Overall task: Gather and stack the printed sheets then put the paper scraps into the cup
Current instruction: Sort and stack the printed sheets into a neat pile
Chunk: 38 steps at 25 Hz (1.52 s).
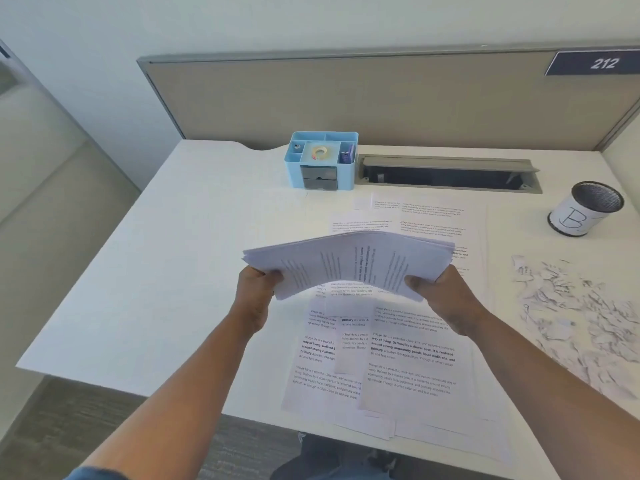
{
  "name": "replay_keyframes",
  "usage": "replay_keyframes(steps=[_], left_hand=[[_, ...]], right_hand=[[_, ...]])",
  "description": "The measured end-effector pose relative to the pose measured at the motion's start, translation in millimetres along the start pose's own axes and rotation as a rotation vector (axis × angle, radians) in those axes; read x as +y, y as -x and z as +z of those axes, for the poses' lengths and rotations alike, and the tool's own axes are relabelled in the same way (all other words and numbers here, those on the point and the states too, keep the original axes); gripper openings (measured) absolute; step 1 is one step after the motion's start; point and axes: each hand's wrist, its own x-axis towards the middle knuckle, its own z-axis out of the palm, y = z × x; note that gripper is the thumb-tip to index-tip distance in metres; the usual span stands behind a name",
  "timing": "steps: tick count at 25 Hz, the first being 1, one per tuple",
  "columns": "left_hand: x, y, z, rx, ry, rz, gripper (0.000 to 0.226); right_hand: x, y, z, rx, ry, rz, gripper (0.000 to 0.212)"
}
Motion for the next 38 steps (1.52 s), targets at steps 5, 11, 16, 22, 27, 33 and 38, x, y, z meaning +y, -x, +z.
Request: replay_keyframes(steps=[5, 11, 16, 22, 27, 33, 38], left_hand=[[-20, 12, 9, -0.014, -0.109, -0.050, 0.037], [-21, 11, 11, 0.009, -0.058, -0.042, 0.039], [-33, 11, 10, -0.017, -0.067, -0.067, 0.041], [-31, 8, 13, 0.008, -0.046, -0.055, 0.038], [-33, 9, 12, -0.001, -0.062, -0.073, 0.039], [-31, 9, 13, 0.013, -0.045, -0.078, 0.036], [-30, 6, 9, -0.007, -0.027, -0.085, 0.036]], right_hand=[[23, 4, 10, 0.005, 0.066, 0.108, 0.031], [27, -2, 16, 0.068, 0.074, 0.099, 0.033], [30, 5, 19, 0.050, 0.046, 0.119, 0.036], [32, 4, 18, 0.080, 0.018, 0.101, 0.033], [38, 6, 18, 0.074, 0.037, 0.119, 0.033], [39, 6, 18, 0.048, 0.055, 0.137, 0.034], [36, 5, 17, 0.053, 0.064, 0.124, 0.037]])
